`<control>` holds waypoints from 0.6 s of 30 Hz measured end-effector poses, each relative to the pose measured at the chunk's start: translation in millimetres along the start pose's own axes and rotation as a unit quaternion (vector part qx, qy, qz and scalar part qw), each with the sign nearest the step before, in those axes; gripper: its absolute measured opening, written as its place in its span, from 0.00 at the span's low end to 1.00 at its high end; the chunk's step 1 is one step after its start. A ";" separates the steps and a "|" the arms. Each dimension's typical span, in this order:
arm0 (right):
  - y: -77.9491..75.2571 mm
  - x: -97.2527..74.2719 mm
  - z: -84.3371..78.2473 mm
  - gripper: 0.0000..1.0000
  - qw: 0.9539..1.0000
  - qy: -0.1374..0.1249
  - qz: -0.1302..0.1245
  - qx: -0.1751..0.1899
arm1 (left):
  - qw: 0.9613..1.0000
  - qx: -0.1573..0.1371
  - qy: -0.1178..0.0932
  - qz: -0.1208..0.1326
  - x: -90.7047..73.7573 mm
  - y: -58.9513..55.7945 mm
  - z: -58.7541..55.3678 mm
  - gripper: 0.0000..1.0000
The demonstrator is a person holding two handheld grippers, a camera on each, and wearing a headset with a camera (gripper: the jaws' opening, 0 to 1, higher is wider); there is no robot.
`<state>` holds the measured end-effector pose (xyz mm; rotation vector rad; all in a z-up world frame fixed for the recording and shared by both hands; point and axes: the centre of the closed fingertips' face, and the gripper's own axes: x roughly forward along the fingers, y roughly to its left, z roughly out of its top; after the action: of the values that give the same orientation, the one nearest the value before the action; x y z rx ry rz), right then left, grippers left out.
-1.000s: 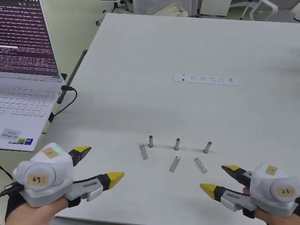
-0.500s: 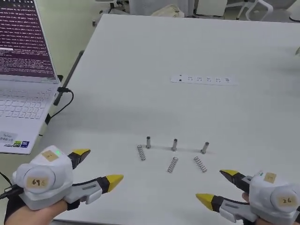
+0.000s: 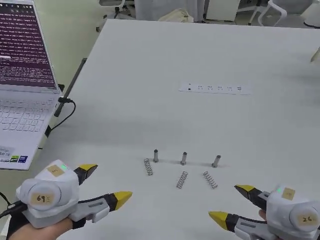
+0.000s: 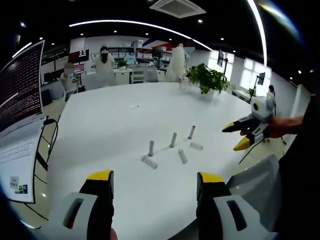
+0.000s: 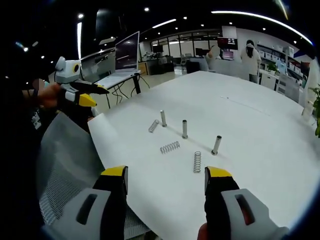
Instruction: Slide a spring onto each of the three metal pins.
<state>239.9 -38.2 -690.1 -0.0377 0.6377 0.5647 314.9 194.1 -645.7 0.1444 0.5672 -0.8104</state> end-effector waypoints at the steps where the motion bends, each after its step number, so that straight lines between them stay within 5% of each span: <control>1: 0.1 -0.2 0.1 0.61 1.000 0.000 0.000 0.001 | 1.000 0.000 0.002 -0.001 2.5 -1.0 -1.5 0.63; 18: 2.1 -1.9 -3.8 0.60 1.000 0.008 0.002 0.000 | 0.999 -0.007 0.022 -0.032 43.0 -18.9 -16.0 0.62</control>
<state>235.5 -38.1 -691.8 -0.0405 0.6531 0.5690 318.2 158.8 -680.3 0.1327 0.6219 -0.8679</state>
